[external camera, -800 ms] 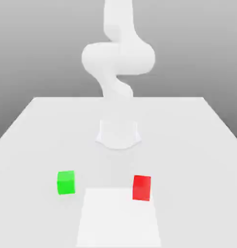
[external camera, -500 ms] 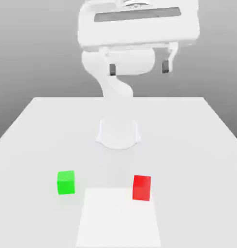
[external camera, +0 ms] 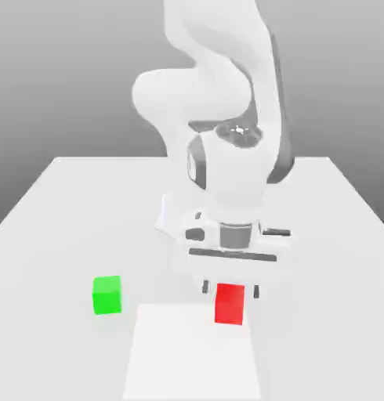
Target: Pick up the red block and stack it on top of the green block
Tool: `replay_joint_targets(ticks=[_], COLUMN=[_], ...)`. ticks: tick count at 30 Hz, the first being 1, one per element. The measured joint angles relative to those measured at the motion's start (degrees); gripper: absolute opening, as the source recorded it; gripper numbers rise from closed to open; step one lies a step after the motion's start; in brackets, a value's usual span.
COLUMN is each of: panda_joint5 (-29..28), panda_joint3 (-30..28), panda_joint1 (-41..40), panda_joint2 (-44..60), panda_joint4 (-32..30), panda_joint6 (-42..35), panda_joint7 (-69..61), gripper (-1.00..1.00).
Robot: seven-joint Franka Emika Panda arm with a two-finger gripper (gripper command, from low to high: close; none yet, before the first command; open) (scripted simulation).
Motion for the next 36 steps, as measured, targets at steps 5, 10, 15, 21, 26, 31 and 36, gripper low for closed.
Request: replay_joint_targets(ticks=[5,10,15,21,26,31,36], panda_joint5=[-0.2,2.7,7.3,5.7,3.3,0.6,1.8], panda_joint3=[0.0,1.7,1.6,-3.9,-8.5,-12.8,-14.7], panda_joint1=[0.0,-1.0,0.0,-7.8,-15.9,-24.4,-25.6], panda_joint2=[0.0,-4.4,-14.3,-18.8,-21.8,-24.7,-18.3], panda_joint4=[0.0,-0.7,-2.1,-2.6,-3.0,-3.3,-3.1], panda_joint6=[0.1,-3.7,-12.1,-16.1,-18.7,-21.2,-15.0], panda_joint7=[0.2,-2.0,-5.1,-2.7,0.2,3.2,2.7], gripper=[-1.0,-1.0,-1.0,-1.0,-1.0,-1.0,-1.0])
